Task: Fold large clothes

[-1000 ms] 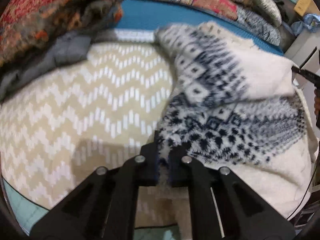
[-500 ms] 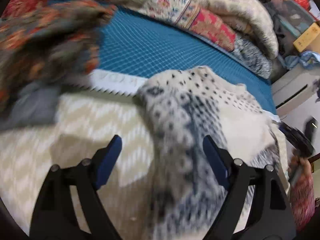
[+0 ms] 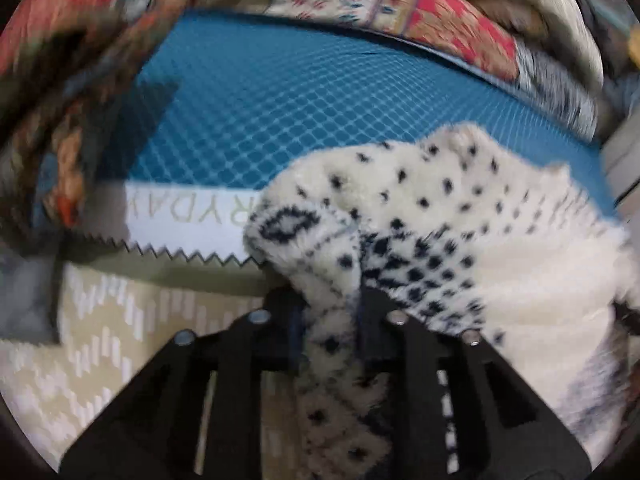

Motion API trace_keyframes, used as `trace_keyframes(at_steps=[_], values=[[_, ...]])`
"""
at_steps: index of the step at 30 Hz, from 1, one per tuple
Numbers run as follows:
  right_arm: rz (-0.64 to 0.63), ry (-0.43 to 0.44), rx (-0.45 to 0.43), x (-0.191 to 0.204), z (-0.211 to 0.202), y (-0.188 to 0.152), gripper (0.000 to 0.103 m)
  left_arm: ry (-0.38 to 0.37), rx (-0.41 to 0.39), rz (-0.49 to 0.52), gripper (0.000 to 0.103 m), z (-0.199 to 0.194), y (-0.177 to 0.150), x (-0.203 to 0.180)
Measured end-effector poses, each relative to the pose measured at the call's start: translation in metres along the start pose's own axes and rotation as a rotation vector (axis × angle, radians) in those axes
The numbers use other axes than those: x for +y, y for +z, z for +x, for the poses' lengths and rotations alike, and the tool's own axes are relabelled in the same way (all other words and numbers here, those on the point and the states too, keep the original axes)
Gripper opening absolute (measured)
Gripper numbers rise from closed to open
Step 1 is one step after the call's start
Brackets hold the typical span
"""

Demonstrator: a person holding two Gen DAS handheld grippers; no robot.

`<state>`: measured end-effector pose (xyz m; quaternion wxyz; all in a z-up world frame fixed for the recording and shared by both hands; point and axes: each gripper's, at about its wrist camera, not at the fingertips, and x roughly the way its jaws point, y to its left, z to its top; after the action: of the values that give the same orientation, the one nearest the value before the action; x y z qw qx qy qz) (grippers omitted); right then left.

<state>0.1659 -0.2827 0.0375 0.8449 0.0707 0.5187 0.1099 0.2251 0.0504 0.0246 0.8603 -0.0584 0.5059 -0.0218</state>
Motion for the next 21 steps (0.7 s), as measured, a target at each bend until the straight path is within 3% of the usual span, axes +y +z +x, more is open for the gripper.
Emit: trace_keyframes(at_steps=[1,2,3,6,10,15,18,21], values=[[0.024,0.021,-0.013,-0.004,-0.005,-0.001,0.070,0.043,-0.002,0.025,0.038,-0.002,0.000,-0.005],[0.093,0.054,-0.021,-0.013,-0.016,-0.002,0.062,0.076,0.006,0.028,0.051,-0.006,0.002,-0.005],[0.150,0.088,-0.046,-0.020,-0.030,-0.006,0.056,0.090,0.016,0.013,0.054,-0.014,0.004,-0.002],[0.267,0.163,-0.140,-0.043,-0.075,-0.028,0.050,0.066,-0.028,-0.061,0.054,-0.050,0.002,0.018],[0.437,0.263,-0.237,-0.070,-0.137,-0.089,0.039,0.012,-0.110,-0.143,0.054,-0.094,-0.012,0.030],[0.654,0.329,-0.226,-0.083,-0.166,-0.197,0.034,-0.070,-0.089,-0.048,0.054,-0.103,-0.039,-0.009],[0.794,0.366,-0.217,-0.085,-0.160,-0.244,0.034,-0.100,-0.041,0.038,0.055,-0.091,-0.055,-0.046],[0.885,0.401,-0.232,-0.092,-0.147,-0.262,0.034,-0.142,0.011,0.074,0.055,-0.076,-0.070,-0.071]])
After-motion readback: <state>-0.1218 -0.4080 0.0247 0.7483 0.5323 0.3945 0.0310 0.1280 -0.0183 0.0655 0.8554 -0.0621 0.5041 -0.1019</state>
